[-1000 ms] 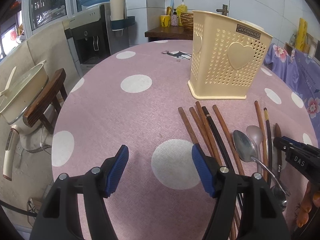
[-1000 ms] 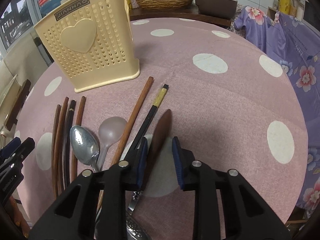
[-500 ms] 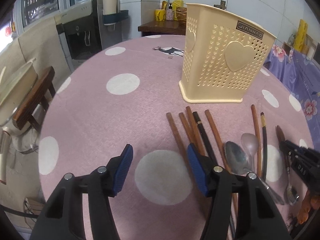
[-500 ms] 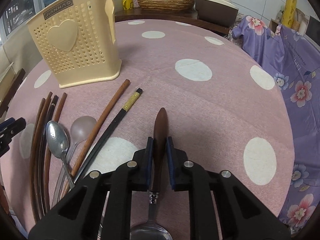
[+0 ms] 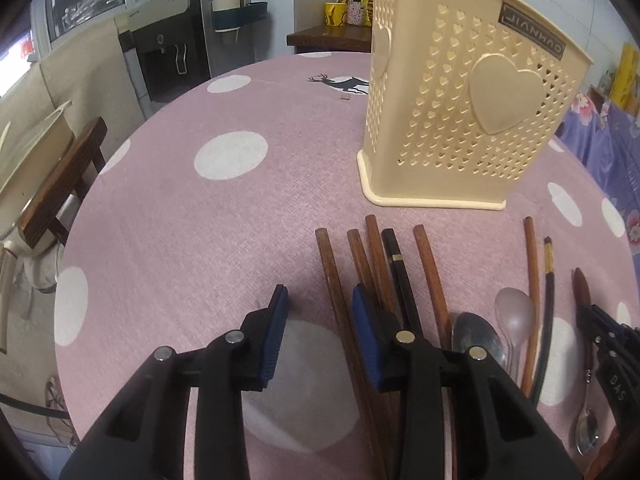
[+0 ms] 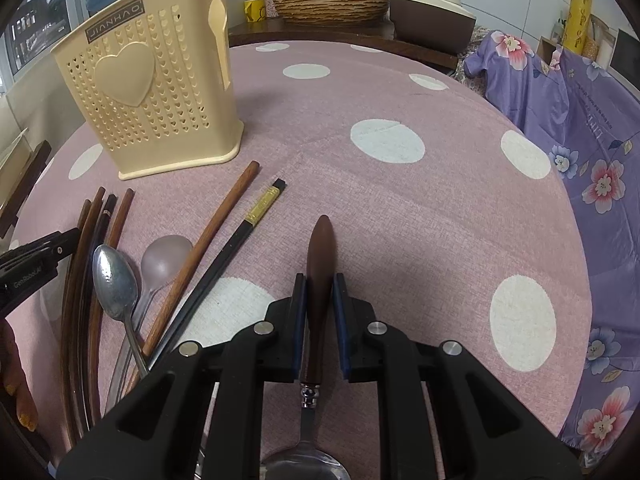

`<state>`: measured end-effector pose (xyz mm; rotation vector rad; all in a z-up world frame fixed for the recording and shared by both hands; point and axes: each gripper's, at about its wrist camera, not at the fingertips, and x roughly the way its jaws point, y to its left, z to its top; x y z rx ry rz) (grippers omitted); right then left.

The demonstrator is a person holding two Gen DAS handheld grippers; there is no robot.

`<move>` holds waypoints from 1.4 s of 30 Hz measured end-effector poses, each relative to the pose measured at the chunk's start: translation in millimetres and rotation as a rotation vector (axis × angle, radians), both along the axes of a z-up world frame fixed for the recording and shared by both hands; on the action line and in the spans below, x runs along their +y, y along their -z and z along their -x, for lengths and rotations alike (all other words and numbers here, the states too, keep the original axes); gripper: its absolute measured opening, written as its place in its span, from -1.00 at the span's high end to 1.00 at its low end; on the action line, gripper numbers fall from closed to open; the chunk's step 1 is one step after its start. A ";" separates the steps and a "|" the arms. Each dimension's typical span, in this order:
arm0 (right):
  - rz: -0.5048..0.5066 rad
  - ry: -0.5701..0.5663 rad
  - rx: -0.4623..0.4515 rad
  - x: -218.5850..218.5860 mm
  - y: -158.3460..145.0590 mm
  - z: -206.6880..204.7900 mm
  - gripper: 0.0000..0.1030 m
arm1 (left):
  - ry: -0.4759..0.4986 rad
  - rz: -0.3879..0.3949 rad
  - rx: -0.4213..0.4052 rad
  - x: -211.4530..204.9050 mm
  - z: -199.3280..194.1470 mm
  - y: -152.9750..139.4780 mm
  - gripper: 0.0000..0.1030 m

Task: Organize utensils
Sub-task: 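Grasp one wooden chopstick with the left tool while the right tool lifts the spoon, then carry the chopstick and the spoon above the cream basket with both tools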

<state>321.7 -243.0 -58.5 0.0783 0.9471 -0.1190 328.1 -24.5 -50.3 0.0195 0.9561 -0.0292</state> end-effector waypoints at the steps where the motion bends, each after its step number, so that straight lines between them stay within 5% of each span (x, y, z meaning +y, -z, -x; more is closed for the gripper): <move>1: -0.005 0.001 0.002 -0.5 -0.1 -1.9 0.72 | -0.002 -0.014 0.002 -1.3 -2.1 0.2 0.40; 7: -0.021 -0.016 -0.002 -2.6 -0.4 -6.8 0.73 | -0.021 -0.040 -0.006 0.9 -5.9 1.1 0.78; 21: -0.094 -0.053 -0.087 -9.8 -15.5 -2.9 0.73 | -0.043 0.039 -0.010 13.3 -25.5 -8.1 0.84; 40: -0.150 -0.052 -0.363 -35.4 -96.9 36.3 0.74 | -0.049 0.170 -0.412 49.1 26.0 -143.3 0.85; 42: -0.160 -0.060 -0.373 -36.6 -101.9 37.6 0.96 | -0.054 0.165 -0.443 50.2 28.4 -152.8 0.85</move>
